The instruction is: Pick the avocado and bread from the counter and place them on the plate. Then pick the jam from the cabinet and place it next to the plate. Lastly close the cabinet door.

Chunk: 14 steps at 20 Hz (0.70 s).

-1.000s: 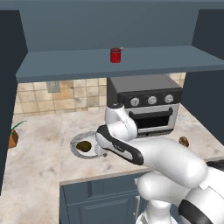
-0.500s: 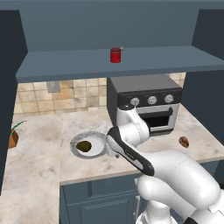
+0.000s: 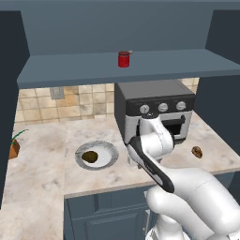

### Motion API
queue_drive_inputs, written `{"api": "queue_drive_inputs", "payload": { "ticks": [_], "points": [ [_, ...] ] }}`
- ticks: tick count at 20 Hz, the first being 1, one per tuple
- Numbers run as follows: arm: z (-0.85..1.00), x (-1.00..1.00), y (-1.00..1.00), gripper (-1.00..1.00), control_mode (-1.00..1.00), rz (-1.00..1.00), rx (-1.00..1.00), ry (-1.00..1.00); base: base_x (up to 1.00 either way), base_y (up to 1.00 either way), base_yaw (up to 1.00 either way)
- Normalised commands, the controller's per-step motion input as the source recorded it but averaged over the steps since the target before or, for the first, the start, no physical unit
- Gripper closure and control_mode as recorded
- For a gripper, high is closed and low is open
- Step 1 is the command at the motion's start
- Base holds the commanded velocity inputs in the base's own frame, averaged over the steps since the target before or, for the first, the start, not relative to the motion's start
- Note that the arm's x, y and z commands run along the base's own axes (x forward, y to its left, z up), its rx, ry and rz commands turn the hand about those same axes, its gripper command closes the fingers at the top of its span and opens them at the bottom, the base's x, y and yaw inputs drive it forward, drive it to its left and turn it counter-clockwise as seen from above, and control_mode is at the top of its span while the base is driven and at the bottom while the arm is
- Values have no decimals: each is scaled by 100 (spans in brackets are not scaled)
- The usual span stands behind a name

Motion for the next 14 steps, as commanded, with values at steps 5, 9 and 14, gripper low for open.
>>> {"api": "queue_drive_inputs", "payload": {
  "ticks": [5,9,14],
  "points": [
    [8,0,-52,-100,-100,-13,-2,0,0,0,0],
    [11,1,-53,-100,-100,-14,-2,0,0,0,0],
    [4,3,-50,-100,-100,-12,-2,0,0,0,0]
  ]
}}
